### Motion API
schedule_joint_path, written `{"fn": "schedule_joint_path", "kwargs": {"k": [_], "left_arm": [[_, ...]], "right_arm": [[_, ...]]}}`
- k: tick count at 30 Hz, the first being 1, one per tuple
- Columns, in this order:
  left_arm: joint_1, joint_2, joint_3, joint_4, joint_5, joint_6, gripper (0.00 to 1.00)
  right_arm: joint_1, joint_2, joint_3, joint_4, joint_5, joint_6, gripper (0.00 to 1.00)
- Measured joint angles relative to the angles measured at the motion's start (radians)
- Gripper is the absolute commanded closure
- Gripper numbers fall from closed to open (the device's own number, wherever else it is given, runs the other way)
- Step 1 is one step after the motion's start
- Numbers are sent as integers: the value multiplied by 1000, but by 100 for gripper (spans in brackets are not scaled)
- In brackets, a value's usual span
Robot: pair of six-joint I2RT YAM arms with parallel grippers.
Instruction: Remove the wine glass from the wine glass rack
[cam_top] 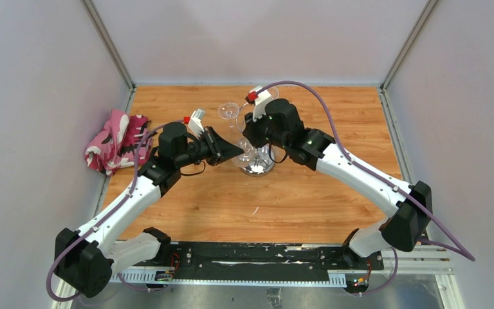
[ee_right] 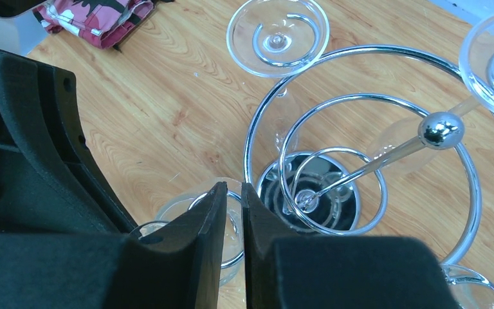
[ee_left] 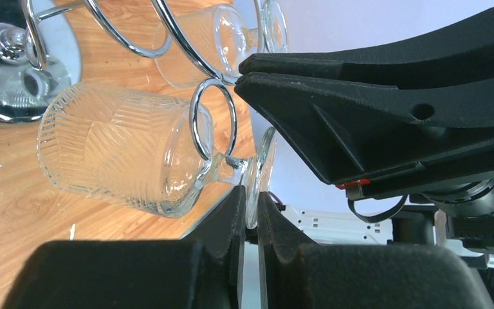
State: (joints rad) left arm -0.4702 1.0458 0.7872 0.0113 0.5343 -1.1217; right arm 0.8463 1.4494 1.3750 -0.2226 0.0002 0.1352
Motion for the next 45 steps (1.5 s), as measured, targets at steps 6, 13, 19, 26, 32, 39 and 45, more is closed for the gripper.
{"fn": "schedule_joint_path", "kwargs": {"k": [6, 13, 19, 26, 32, 39, 45], "left_arm": [[7, -24, -13, -4, 5, -27, 100], [10, -59, -25, -19, 12, -50, 100], [10, -104, -26, -60, 13, -68, 100], [10, -242, -29, -105, 18, -86, 100], [10, -357, -37, -155, -1, -91, 100], [10, -386, -37, -112, -14, -104, 100], [10, -293, 7, 126, 32, -147, 100]], "right_arm": [[0, 0, -2, 0, -1, 0, 81], [0, -1, -13, 0, 0, 0, 81], [0, -6, -17, -1, 0, 0, 81], [0, -7, -18, 3, -1, 0, 81], [0, -15, -31, 15, -6, 6, 80], [0, -159, -126, 21, 63, 26, 54], [-50, -454, -241, 31, 79, 62, 36]]}}
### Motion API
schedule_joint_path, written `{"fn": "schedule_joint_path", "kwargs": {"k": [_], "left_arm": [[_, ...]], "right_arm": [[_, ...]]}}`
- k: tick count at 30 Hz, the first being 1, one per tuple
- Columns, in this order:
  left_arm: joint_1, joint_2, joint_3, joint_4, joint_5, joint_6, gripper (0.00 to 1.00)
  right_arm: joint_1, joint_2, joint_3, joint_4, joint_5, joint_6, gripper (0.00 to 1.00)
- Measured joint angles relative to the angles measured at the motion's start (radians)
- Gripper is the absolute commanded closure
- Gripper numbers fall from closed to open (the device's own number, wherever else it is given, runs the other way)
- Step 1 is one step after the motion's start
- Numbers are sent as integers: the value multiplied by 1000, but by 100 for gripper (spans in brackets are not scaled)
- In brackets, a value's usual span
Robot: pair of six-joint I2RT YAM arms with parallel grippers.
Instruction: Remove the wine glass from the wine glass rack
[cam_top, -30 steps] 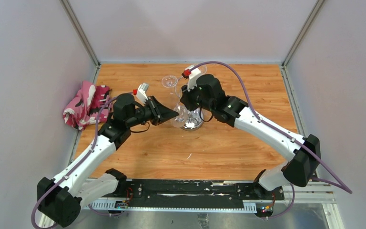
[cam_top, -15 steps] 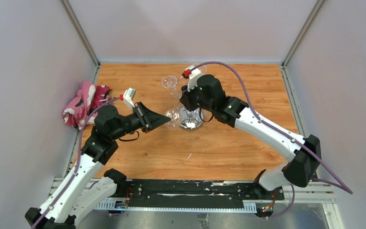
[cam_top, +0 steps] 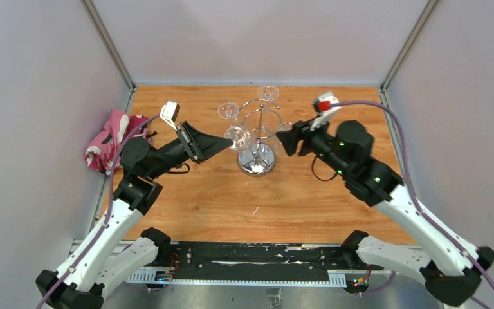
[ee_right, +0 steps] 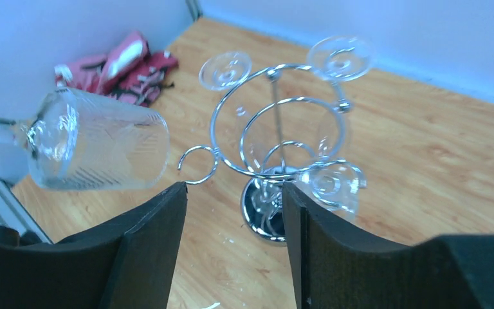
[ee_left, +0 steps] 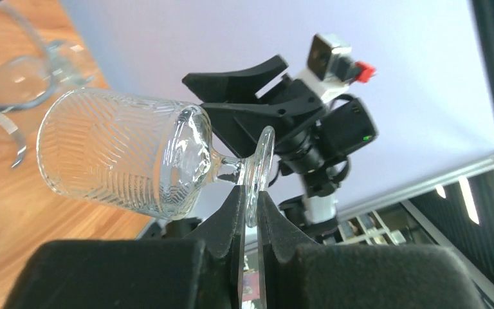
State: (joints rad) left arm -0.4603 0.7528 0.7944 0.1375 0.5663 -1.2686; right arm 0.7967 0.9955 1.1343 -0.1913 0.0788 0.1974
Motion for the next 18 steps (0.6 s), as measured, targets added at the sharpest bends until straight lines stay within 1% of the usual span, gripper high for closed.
{"fn": "schedule_joint_path", "kwargs": {"k": [3, 6, 8, 10, 12, 15, 16, 17, 18], "left_arm": [[0, 64, 4, 196, 42, -69, 100], [0, 157, 4, 464, 90, -183, 100], [0, 222, 4, 639, 113, -269, 100], [0, 309, 6, 866, 130, -375, 100], [0, 389, 13, 1043, 148, -460, 100], [0, 452, 13, 1180, 176, -520, 100], [0, 458, 13, 1203, 183, -526, 100], [0, 459, 13, 1225, 191, -531, 100], [0, 457, 13, 1249, 197, -537, 100]], "right_arm": [[-86, -146, -54, 24, -53, 27, 30], [-172, -257, -121, 79, -156, 66, 29], [-212, -298, -158, 135, -245, 100, 29], [-240, -302, -187, 212, -351, 144, 30], [-262, -283, -221, 301, -449, 196, 31], [-291, -243, -271, 430, -573, 282, 32], [-299, -216, -298, 500, -629, 331, 32], [-306, -210, -303, 512, -639, 342, 32], [-316, -198, -322, 559, -673, 374, 32]]}}
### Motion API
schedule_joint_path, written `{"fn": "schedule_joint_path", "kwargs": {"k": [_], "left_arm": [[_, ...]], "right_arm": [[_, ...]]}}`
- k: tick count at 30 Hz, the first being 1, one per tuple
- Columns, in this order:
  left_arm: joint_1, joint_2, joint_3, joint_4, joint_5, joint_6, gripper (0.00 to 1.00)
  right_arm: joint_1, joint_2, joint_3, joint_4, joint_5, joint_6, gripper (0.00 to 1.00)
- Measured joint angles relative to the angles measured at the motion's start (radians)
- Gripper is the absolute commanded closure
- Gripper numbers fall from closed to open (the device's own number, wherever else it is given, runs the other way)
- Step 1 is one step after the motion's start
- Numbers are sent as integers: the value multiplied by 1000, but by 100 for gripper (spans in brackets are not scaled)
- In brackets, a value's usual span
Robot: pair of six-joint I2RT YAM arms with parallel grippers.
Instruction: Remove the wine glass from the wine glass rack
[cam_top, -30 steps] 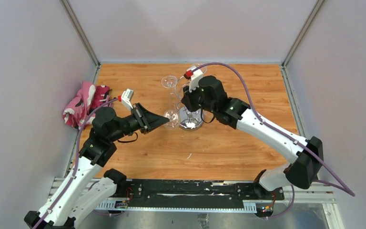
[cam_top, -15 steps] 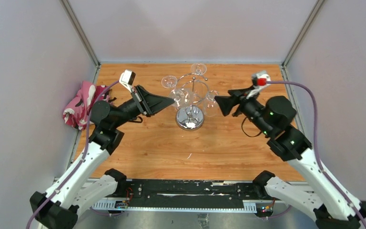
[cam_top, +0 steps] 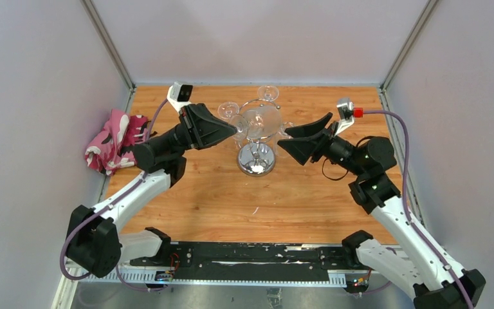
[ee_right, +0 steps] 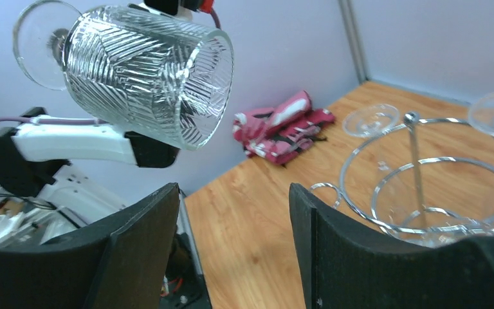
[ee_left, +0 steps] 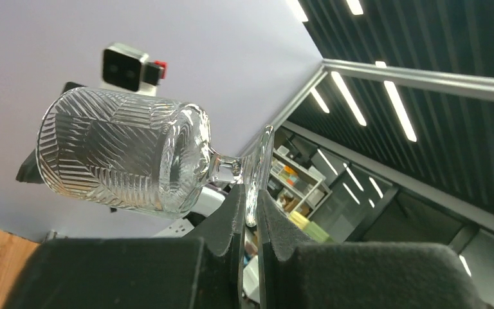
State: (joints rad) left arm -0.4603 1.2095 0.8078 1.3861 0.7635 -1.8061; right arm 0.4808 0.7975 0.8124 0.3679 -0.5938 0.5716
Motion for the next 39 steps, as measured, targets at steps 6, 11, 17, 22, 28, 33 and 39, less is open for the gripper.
{"fn": "schedule_joint_path", "kwargs": {"k": [6, 11, 17, 22, 28, 33, 39], "left_arm": [[0, -18, 11, 91, 21, -12, 100], [0, -16, 11, 105, 24, -11, 100], [0, -16, 11, 106, 23, -11, 100], [0, -16, 9, 106, 23, -11, 100], [0, -27, -37, 111, 23, -11, 100], [0, -27, -66, 115, 19, -11, 100], [0, -29, -63, 130, 7, -10, 100]], "right_arm": [[-31, 45, -42, 323, -156, 188, 35], [-34, 88, -51, 592, -245, 337, 36], [-34, 212, -51, 827, -291, 491, 37], [-45, 351, -48, 994, -297, 617, 38], [-55, 394, -33, 1094, -293, 684, 40], [-56, 382, -8, 1125, -295, 707, 46], [-48, 427, 48, 1129, -312, 754, 52]]}}
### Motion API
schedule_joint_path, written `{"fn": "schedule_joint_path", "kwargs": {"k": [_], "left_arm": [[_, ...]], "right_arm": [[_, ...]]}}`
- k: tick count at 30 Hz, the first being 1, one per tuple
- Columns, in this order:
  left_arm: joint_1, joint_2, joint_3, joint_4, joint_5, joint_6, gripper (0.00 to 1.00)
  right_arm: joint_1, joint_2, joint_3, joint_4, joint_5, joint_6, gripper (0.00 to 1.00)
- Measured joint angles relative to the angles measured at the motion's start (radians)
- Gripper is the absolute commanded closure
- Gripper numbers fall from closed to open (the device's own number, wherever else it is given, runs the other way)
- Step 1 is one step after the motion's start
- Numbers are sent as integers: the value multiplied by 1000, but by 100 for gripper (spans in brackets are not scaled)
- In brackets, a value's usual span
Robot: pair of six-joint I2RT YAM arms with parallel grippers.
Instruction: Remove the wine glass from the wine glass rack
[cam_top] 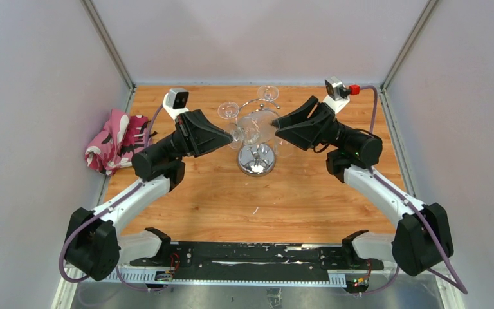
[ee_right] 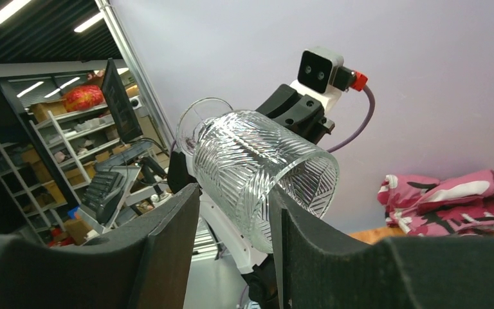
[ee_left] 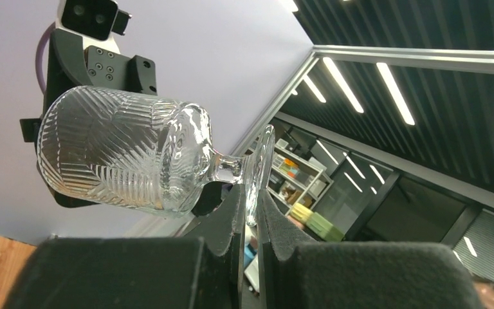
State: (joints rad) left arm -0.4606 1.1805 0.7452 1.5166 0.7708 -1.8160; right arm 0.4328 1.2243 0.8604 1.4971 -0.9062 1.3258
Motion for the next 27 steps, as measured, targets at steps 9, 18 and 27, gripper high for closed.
{"fn": "schedule_joint_path", "kwargs": {"k": [9, 18, 27], "left_arm": [[0, 36, 35, -2, 10, 6, 100], [-2, 95, 61, 12, 12, 5, 100], [-3, 174, 70, 19, -8, -35, 100]], "right_arm": [[54, 58, 40, 3, -18, 25, 56], [80, 51, 51, -9, -16, 27, 60], [76, 19, 51, 6, -15, 33, 100]]}}
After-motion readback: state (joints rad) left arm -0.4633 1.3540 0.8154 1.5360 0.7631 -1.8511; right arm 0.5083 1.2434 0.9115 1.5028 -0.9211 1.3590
